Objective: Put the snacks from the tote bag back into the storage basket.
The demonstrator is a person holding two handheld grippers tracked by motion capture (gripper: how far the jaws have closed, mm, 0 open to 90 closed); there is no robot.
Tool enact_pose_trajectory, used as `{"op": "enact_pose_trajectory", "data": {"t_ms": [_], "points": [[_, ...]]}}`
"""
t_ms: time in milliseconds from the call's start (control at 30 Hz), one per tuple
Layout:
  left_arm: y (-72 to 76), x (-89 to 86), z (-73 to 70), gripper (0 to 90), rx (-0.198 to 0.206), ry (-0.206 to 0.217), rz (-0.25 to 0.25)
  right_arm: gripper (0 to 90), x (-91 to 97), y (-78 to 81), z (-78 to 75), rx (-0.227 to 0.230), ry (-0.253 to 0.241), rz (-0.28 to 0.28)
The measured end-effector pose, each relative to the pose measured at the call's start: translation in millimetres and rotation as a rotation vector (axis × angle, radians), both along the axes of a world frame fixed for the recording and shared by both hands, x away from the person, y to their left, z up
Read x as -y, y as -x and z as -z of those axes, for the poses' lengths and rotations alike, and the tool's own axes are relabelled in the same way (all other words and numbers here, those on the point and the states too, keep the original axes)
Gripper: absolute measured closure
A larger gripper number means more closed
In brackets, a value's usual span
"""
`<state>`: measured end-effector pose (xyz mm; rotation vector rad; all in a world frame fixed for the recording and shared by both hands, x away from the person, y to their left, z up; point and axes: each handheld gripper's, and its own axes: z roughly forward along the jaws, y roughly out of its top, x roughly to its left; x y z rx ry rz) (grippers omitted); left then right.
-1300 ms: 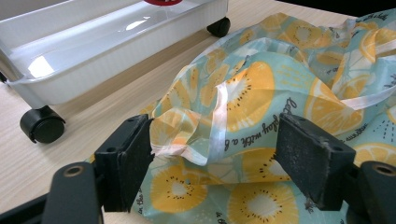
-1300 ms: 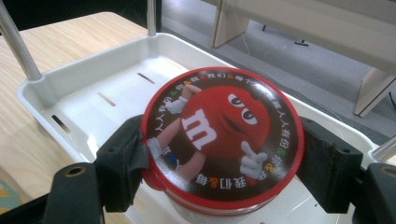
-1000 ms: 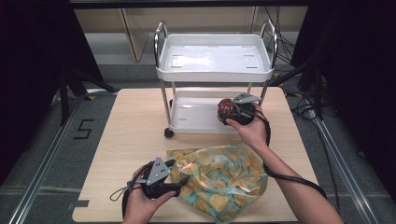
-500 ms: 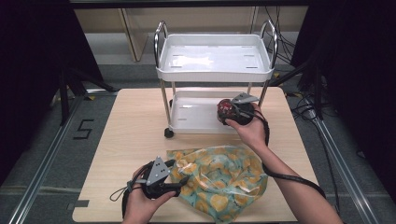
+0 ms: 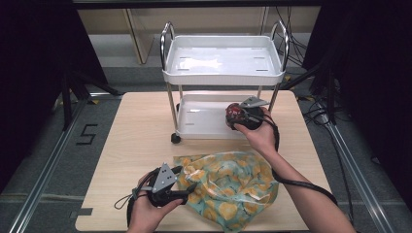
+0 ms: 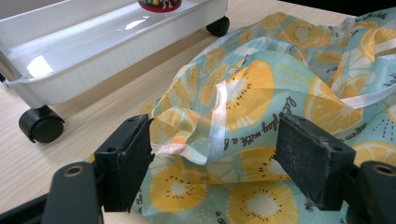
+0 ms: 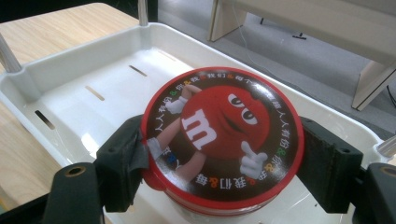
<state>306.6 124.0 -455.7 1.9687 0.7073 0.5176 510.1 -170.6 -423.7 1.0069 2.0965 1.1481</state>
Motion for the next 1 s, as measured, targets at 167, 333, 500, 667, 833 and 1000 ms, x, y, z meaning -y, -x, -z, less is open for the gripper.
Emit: {"op": "enact_pose_trajectory", "data": {"t_ms": [167,333,500,667,833,1000], "points": [[1.0,0.7,0.8,26.2,-0.015,0.014,-0.013,26.2,0.7,-1.6,2.1,0.008,0.013,-0.009],[0.6,0.6,0.7,26.1,-0.014,0.012,-0.009,26.2,0.9,-2.5,3.1,-0.006,0.014,-0.020],[0.7,0.6,0.7,26.1,-0.013,0.011,-0.008,26.2,-0.1,-2.6,4.1,-0.007,0.011,-0.024],[0.7,0.6,0.7,26.1,-0.013,0.011,-0.008,26.2,-1.0,-2.6,5.5,-0.009,0.011,-0.028],[0.9,0.6,0.7,26.1,-0.014,0.013,-0.008,26.2,-1.8,-2.6,6.4,-0.009,0.011,-0.027],[0.8,0.6,0.9,26.2,-0.014,0.013,-0.008,26.2,-2.1,-3.0,8.4,-0.012,0.011,-0.014]]}}
